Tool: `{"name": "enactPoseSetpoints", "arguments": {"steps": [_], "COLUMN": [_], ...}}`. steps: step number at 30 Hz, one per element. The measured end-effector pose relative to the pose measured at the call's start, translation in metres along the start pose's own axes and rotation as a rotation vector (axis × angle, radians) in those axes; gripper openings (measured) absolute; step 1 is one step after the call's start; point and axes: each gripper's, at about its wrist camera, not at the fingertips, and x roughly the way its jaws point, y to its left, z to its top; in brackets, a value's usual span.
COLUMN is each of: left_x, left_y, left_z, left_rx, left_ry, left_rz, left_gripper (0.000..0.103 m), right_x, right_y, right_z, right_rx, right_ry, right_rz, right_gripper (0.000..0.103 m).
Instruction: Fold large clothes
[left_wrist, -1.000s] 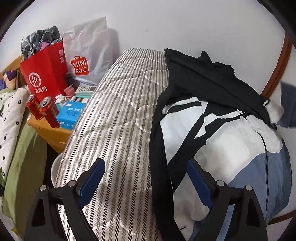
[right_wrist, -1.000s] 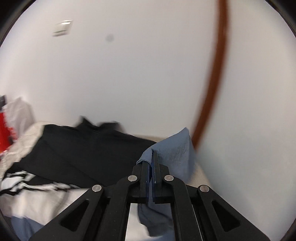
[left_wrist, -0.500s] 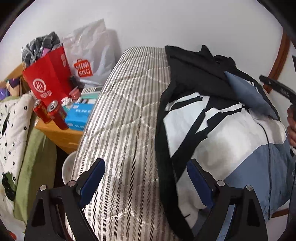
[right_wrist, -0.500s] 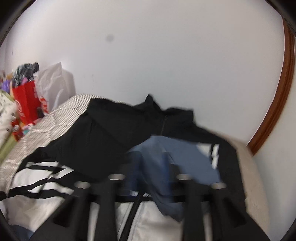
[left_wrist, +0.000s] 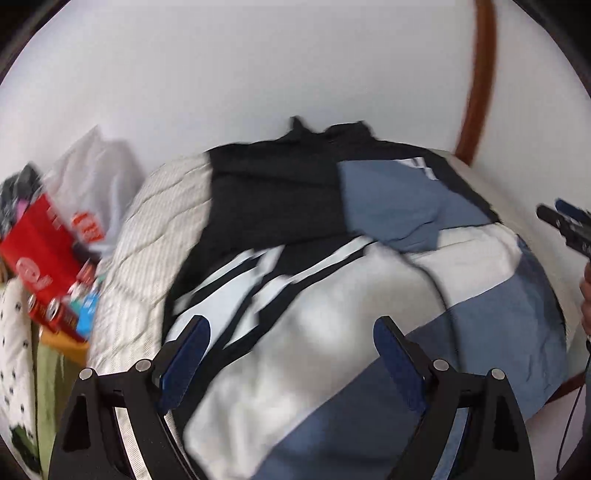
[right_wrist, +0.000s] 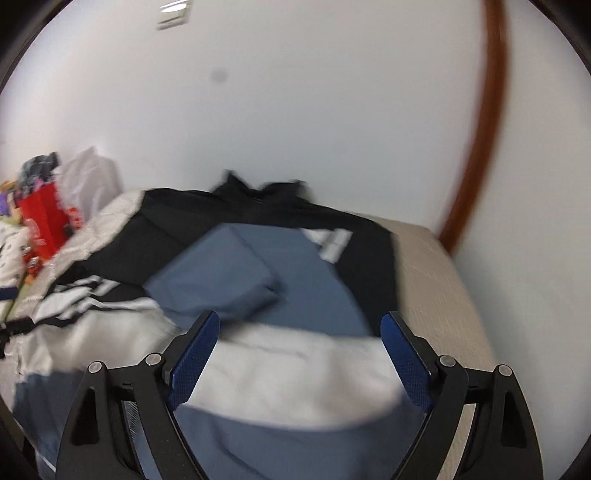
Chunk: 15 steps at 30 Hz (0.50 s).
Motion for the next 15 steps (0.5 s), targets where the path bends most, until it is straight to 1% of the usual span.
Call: {"name": "enactPoseSetpoints", "arguments": {"steps": [1,4,5,6,7,9,10,11,12,15], "left_x": [0.004,0.014,0.018,0.022,0.027,0.035,0.041,0.046,0.051,0.070], "left_y": [-0.012,-0.041,-0.050,-0.057,-0.068,-0.087,-0.097,-0.106,-0.115,-0.136], "left_z": [0.007,0.024,0.029,0.033,0.039,0.047,0.052,0.056,0.058,0.067], "left_rx": [0.012,0.036,0.044,0.052,0.069,0.095,0.111,0.124,0.131,0.159], "left_ry": [-0.001,0.007,0.012,0.018,0.026,0.026,0.025,0.028,0.034,0.065], "left_rz": [-0.014,-0.052,-0.063,-0.077,-0.097,-0.104,-0.104,-0.107,-0.110,-0.121], "left_gripper": [0.089,0.089,0.089,0.088,0.088,0.088,0.088,0.088,0.088,0.085], "right_x": [-0.006,-0.018,-0.020,-0.024,-0.026,-0.028,-0.028,-0.027,-0.027,-0.023], "right_y": [-0.016,-0.056,-0.063,-0.078,-0.088,-0.105,-0.111,-0.119,-0.126,-0.141], "right_z": [-0.009,-0.032,-0.037,-0.047,-0.053,-0.064,-0.067,-0.072,-0.077,-0.085], "right_rx": [0.023,0.083,0.095,0.114,0.125,0.144,0.149,0.160,0.170,0.198], "right_ry": [0.008,0.050,0.057,0.068,0.078,0.092,0.096,0.102,0.106,0.097], "right_rz": [-0.035,-0.052,-0.057,-0.078,-0.103,-0.150,-0.156,-0.164,-0.170,-0.173], "right_gripper": [0.088,0.088,0.087,0.085,0.082,0.064,0.061,0.056,0.053,0.052]}}
